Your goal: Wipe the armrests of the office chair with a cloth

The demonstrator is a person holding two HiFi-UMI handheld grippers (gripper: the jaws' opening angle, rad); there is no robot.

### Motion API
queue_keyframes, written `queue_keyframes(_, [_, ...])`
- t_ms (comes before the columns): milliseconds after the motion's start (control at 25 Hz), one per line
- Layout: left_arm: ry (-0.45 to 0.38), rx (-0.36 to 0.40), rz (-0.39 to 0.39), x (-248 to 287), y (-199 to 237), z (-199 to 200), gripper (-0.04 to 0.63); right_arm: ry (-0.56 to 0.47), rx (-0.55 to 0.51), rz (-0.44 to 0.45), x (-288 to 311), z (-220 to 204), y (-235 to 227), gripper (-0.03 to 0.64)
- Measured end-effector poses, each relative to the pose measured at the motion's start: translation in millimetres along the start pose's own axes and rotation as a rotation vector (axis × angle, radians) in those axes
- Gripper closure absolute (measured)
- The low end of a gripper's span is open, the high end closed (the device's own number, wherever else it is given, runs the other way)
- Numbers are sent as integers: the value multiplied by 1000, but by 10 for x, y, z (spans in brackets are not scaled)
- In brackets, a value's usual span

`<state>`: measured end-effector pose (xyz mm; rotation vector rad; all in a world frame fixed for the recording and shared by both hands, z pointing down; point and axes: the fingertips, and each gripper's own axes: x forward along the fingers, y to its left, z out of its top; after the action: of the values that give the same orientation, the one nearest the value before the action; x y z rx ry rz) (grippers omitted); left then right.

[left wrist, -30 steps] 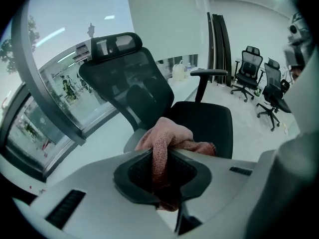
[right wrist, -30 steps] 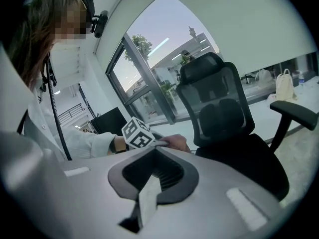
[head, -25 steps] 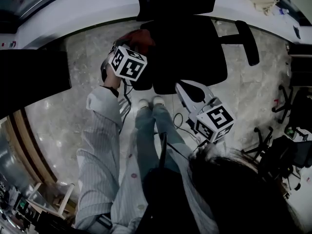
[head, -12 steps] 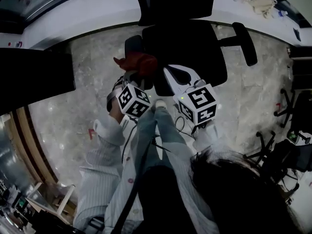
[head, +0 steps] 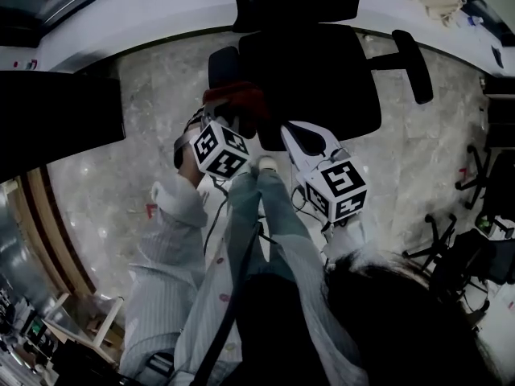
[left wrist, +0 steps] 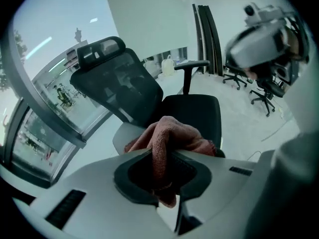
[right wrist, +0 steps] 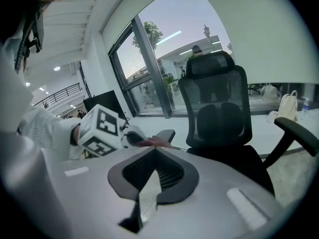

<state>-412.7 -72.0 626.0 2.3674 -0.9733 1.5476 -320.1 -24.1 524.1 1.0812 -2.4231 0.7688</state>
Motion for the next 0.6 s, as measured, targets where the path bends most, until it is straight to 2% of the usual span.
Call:
queue_keyframes(200, [28,-50,107,410,740,198,546,30,47,-21,-57,-207,-132,615])
queue_keyframes(280, [36,-94,132,522,955,231,546,36,69,-29,-63,-272,-166,615])
queue_keyframes(360, [55,-104,157,586,1088,253,546,37,80,-33,-57,-308,-182,615])
queue_keyframes(480, [78,-80,171,595,1059,274,546,35,89,-31,-48,-341,-179,615])
queue_keyframes(600, [95,-27,114,473,783,233,548,19,91,-27,-65,-304,-161,615])
